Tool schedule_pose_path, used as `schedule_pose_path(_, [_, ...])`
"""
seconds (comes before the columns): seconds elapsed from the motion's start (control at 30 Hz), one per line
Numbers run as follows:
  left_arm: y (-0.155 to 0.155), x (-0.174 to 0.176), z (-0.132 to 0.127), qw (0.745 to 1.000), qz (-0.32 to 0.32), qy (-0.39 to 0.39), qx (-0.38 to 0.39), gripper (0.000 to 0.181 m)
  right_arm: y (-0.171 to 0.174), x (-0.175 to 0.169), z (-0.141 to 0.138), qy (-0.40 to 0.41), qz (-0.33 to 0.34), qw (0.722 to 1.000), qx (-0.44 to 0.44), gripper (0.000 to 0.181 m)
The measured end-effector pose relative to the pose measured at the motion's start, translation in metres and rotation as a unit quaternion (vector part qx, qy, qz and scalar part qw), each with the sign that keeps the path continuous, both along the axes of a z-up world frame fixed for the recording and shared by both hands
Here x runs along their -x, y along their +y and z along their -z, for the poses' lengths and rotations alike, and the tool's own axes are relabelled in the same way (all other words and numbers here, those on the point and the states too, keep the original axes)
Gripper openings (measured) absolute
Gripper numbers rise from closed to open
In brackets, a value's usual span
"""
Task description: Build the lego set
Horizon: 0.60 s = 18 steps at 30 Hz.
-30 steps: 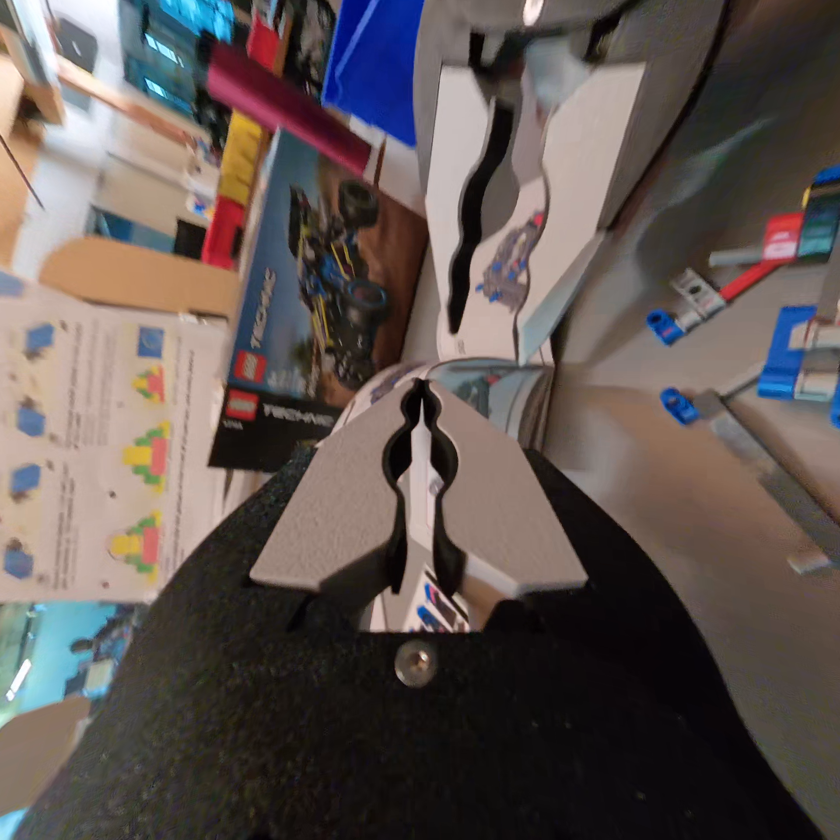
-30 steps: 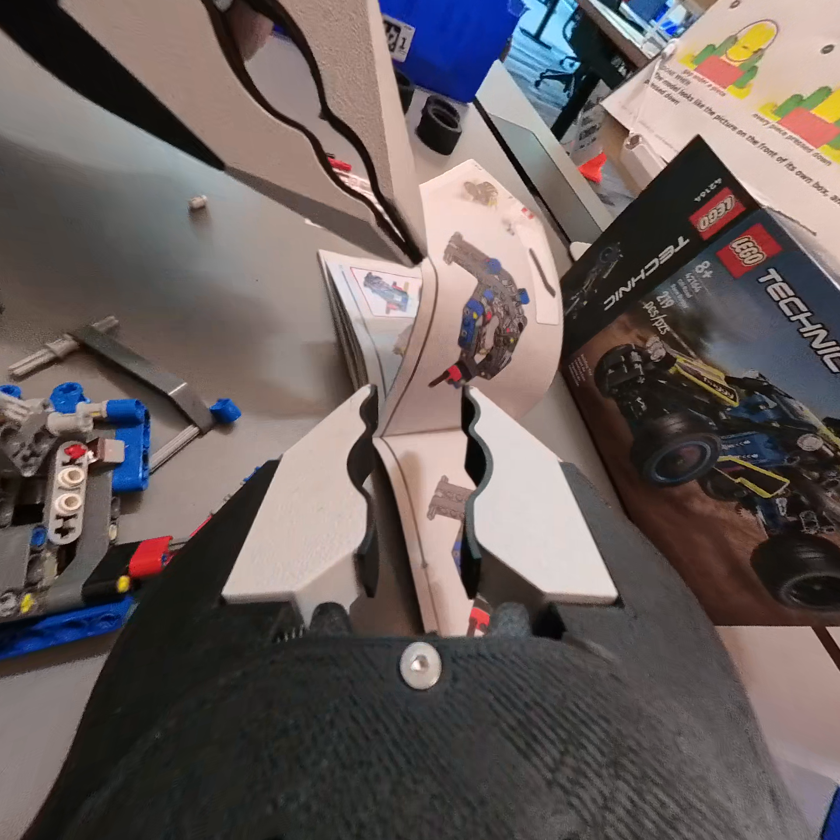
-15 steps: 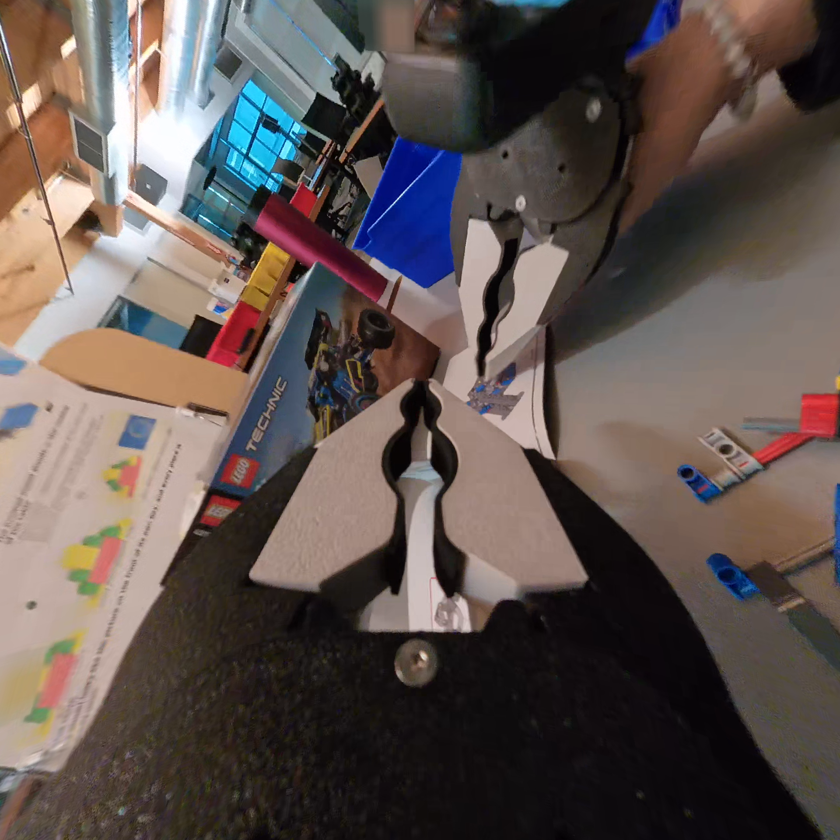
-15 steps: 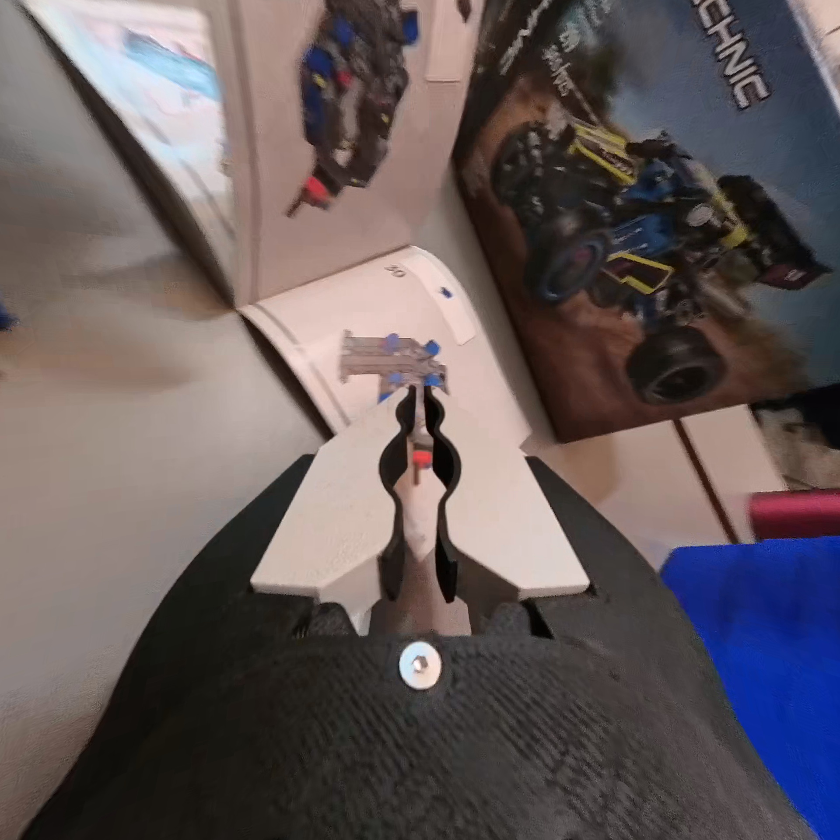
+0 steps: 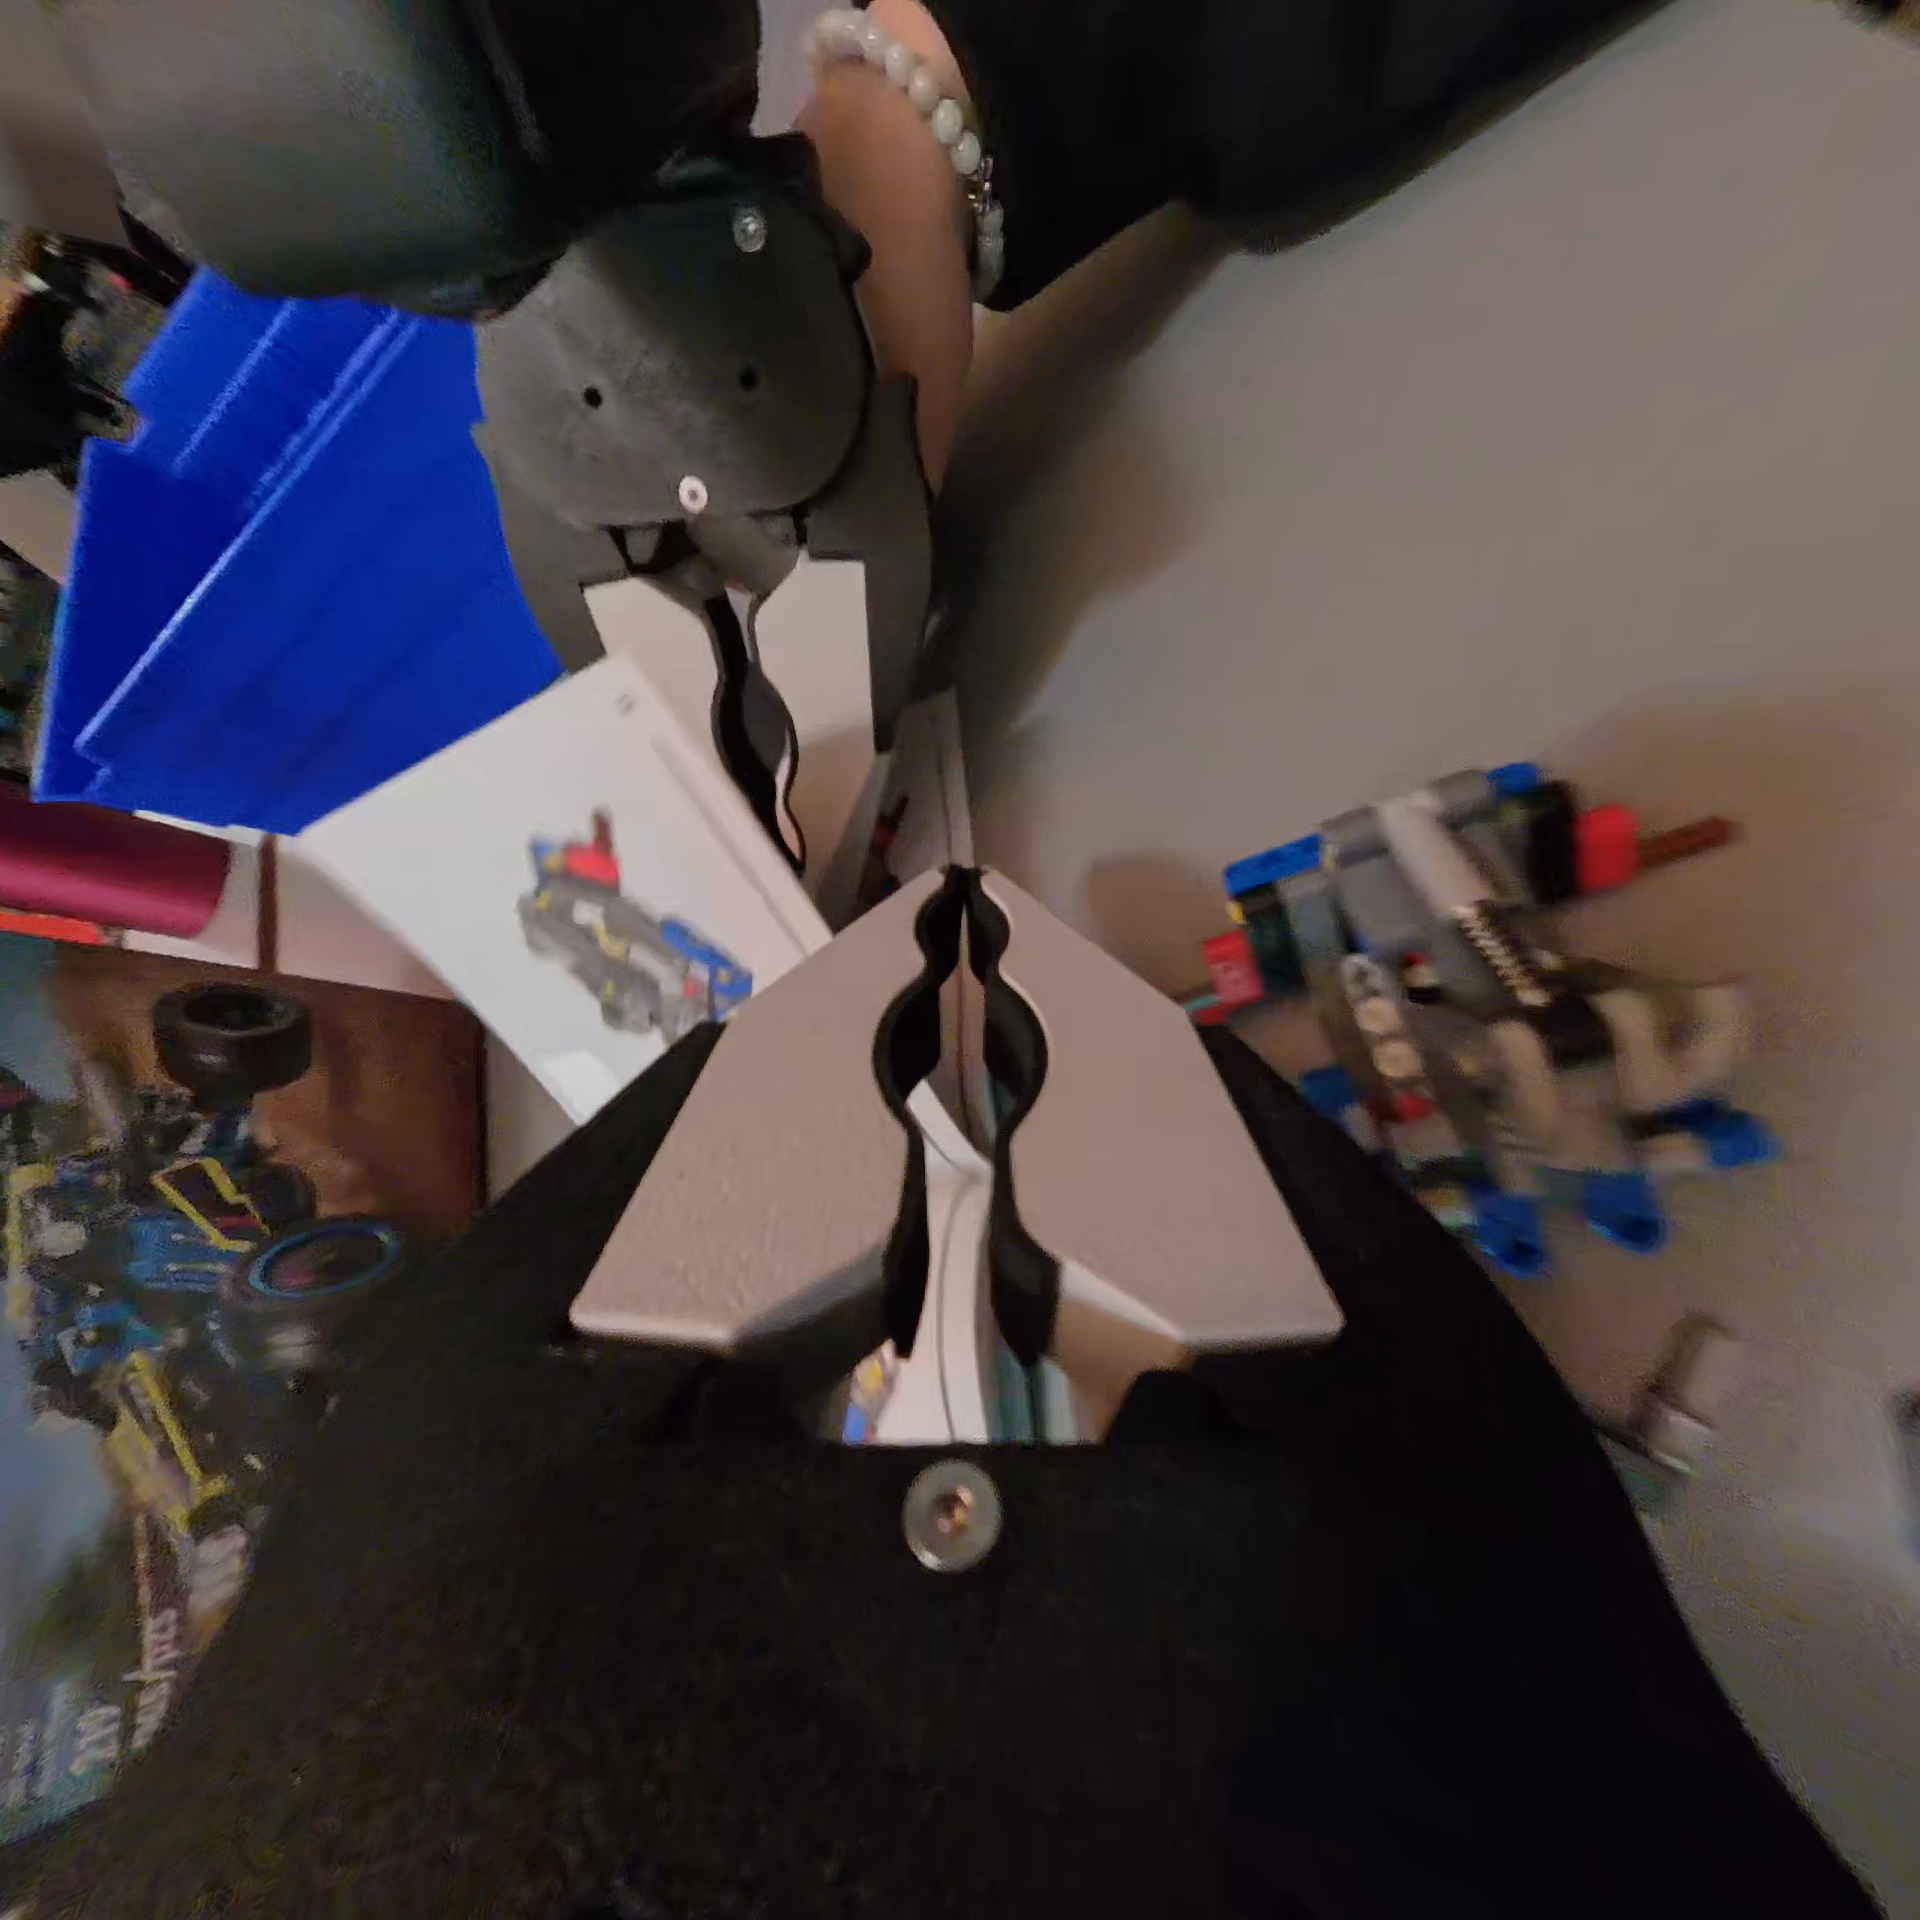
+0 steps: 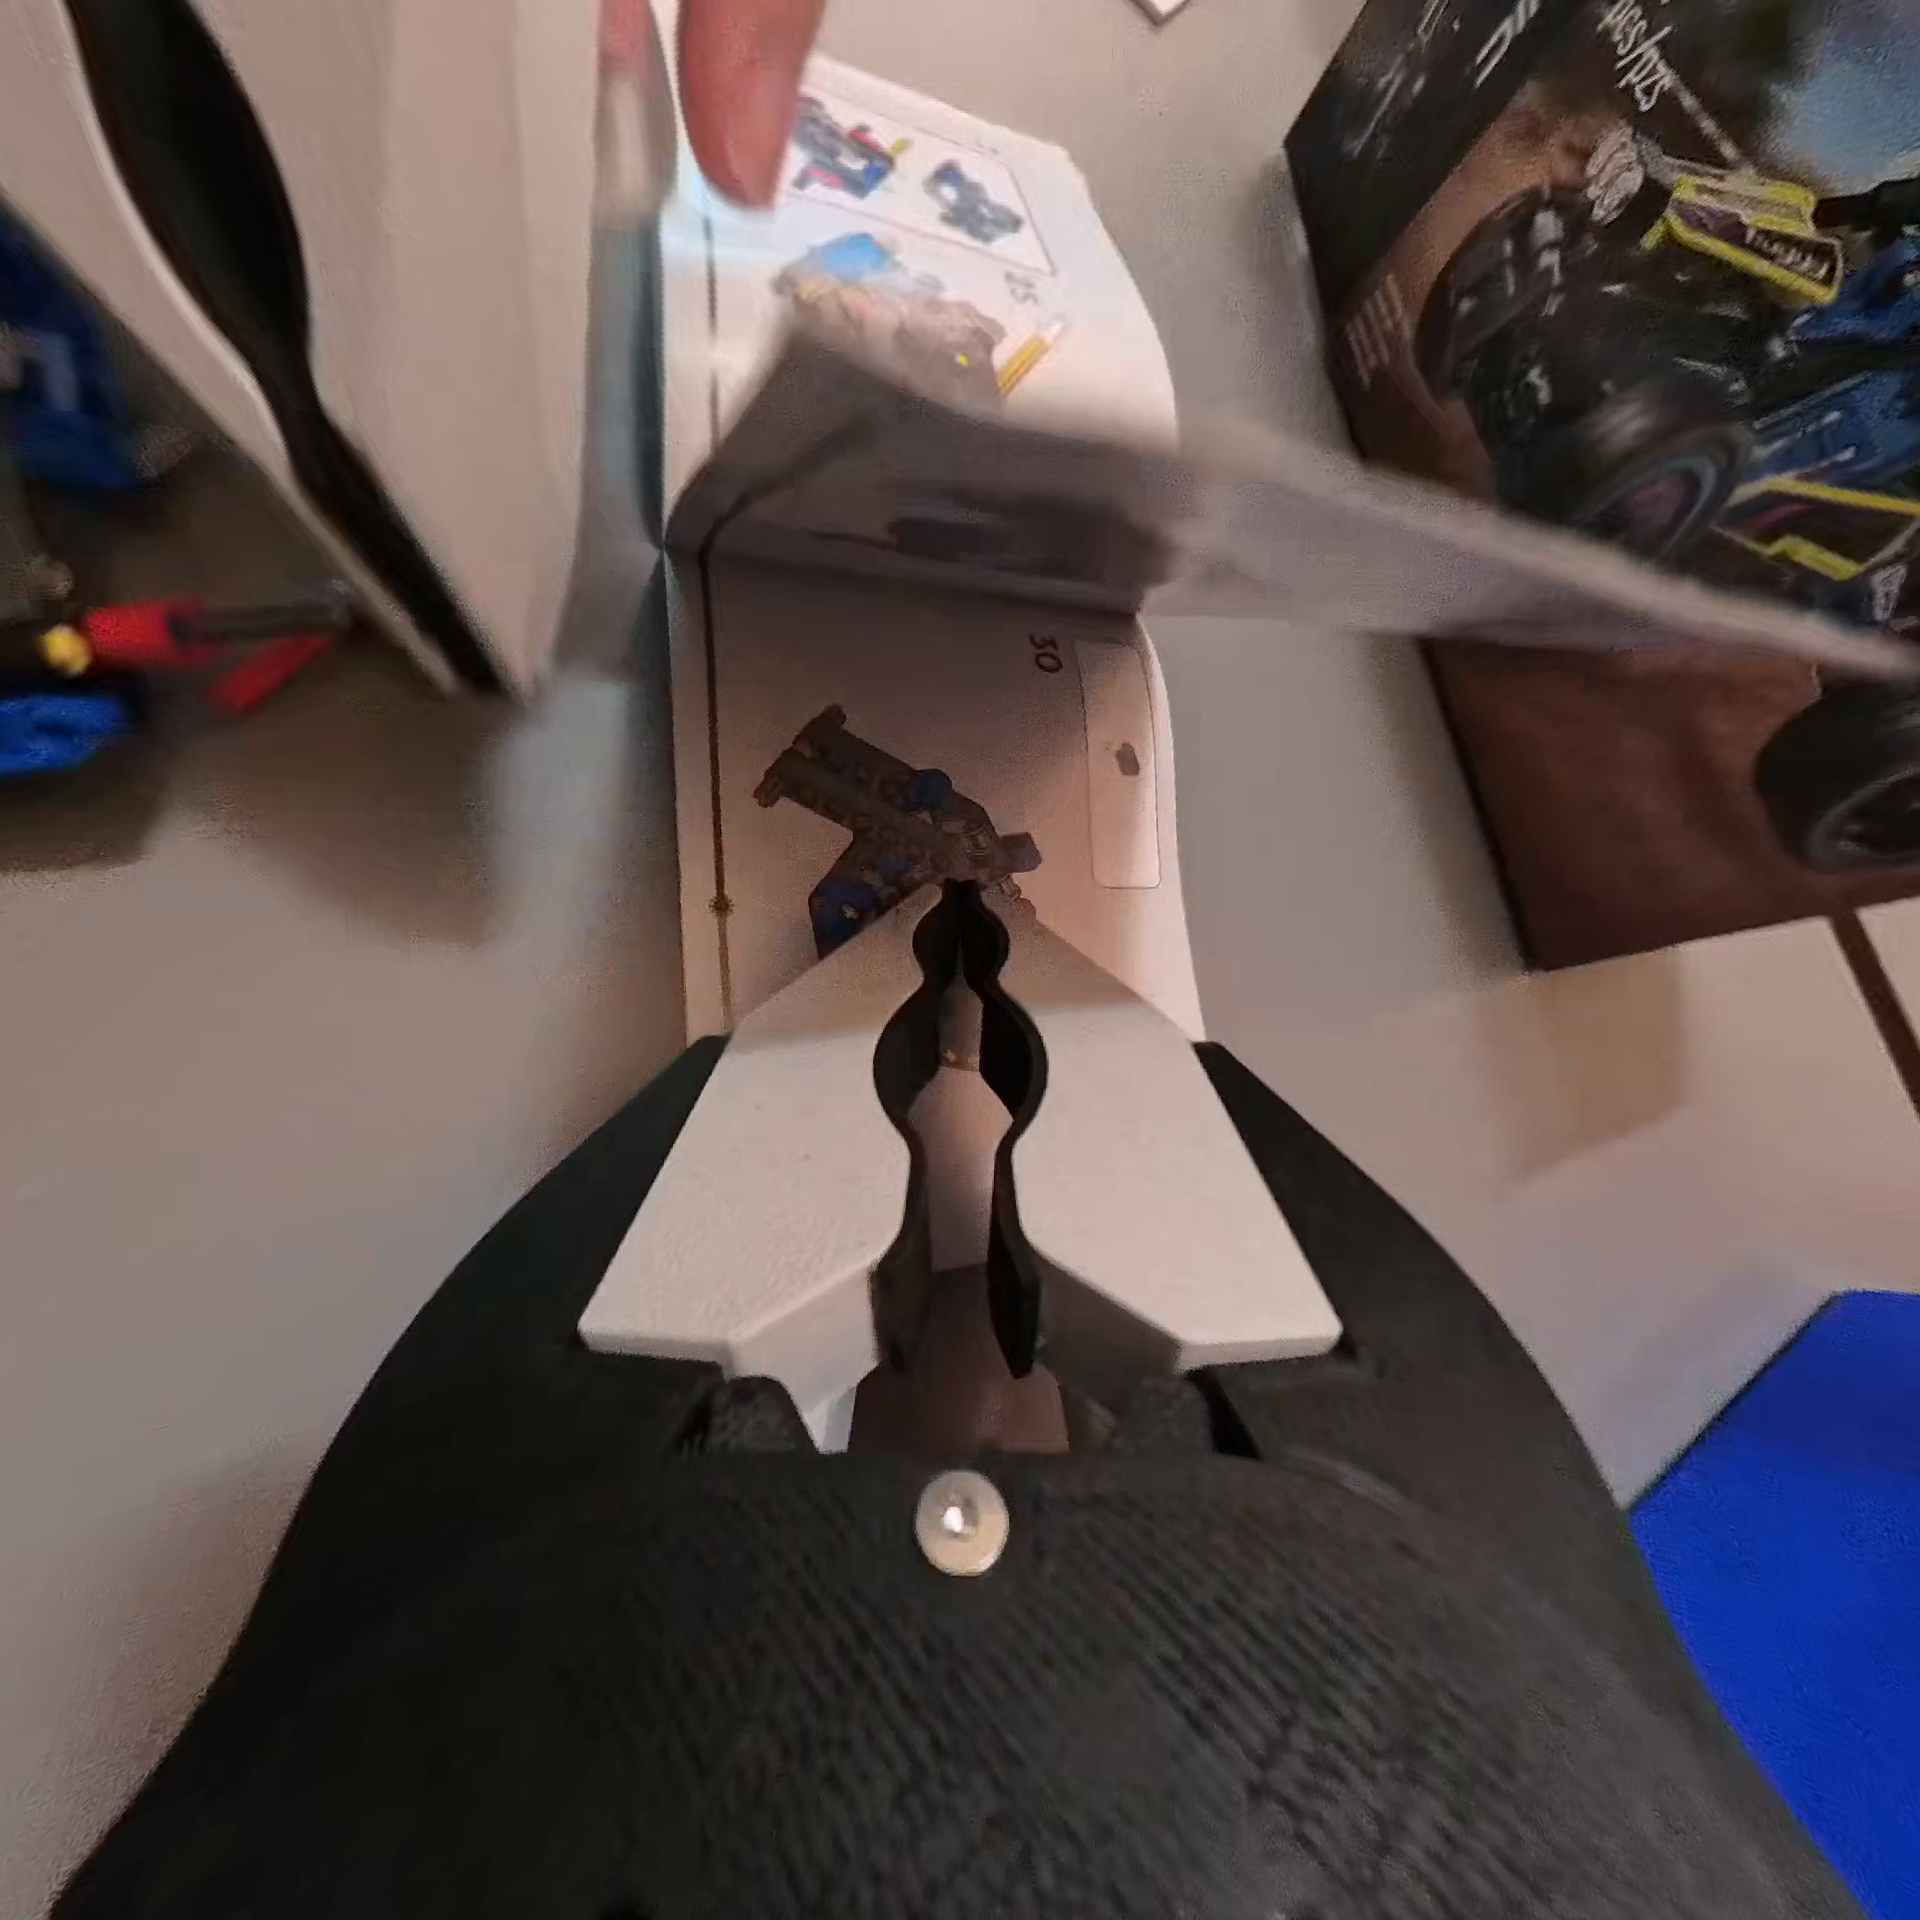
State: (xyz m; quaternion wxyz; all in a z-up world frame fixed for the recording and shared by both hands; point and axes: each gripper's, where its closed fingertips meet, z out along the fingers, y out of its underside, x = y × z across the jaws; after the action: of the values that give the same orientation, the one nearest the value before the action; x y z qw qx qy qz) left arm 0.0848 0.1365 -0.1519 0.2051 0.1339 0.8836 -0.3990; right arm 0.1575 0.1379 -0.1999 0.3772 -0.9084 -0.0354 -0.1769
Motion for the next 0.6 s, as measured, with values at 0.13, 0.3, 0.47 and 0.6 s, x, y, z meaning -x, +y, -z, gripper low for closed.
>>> schedule_pose_path(0.13, [0.021, -0.006, -0.018, 0.997, -0.045, 0.030, 0.045, 0.000, -0.017, 0.009, 0.000, -0.042, 0.005, 0.999, 0.005, 0.000])
schedule_pose_path(0.3, [0.028, -0.045, 0.006, 0.992, -0.125, -0.020, -0.025, 0.005, -0.020, 0.012, -0.001, -0.065, -0.006, 0.998, 0.003, 0.000])
schedule_pose_path(0.47, [0.002, -0.048, 0.028, 0.993, -0.075, -0.062, -0.063, 0.001, -0.020, 0.013, -0.003, -0.073, -0.011, 0.997, -0.012, 0.000])
schedule_pose_path(0.6, [0.005, -0.049, 0.047, 0.989, -0.044, -0.076, -0.122, 0.000, -0.020, 0.014, -0.004, -0.080, -0.014, 0.996, -0.021, 0.000])
